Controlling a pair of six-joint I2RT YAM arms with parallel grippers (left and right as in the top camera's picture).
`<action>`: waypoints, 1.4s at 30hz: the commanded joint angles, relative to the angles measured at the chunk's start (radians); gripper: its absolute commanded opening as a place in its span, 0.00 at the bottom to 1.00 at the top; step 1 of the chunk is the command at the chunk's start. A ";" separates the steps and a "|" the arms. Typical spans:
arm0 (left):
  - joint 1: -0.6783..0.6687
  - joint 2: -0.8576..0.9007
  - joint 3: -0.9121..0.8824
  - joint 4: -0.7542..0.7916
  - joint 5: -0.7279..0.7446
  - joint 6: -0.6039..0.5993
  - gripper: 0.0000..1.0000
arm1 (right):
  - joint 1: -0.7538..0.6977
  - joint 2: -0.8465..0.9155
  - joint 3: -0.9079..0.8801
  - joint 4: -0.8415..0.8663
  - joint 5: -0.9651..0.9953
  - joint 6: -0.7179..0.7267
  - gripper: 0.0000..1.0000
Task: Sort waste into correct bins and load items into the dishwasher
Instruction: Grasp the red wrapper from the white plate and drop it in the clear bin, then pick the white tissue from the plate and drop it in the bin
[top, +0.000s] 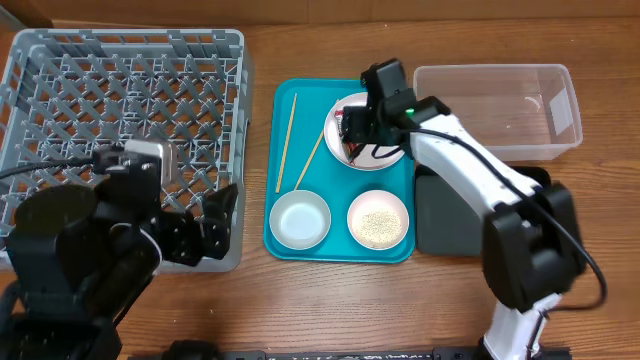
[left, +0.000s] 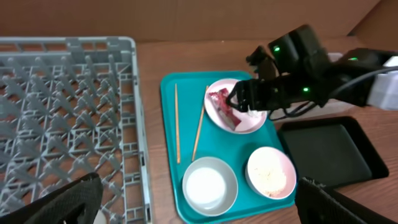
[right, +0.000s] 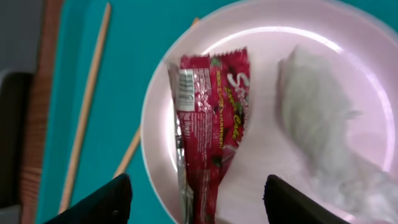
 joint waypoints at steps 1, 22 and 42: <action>-0.005 0.018 0.007 -0.013 -0.023 -0.014 1.00 | 0.009 0.055 -0.004 0.019 -0.029 0.039 0.63; -0.005 0.055 0.006 -0.060 -0.022 -0.014 1.00 | -0.039 -0.255 0.050 -0.126 0.198 0.105 0.04; -0.005 0.055 0.006 -0.060 -0.022 -0.014 1.00 | -0.261 -0.201 0.022 -0.277 0.276 -0.050 0.58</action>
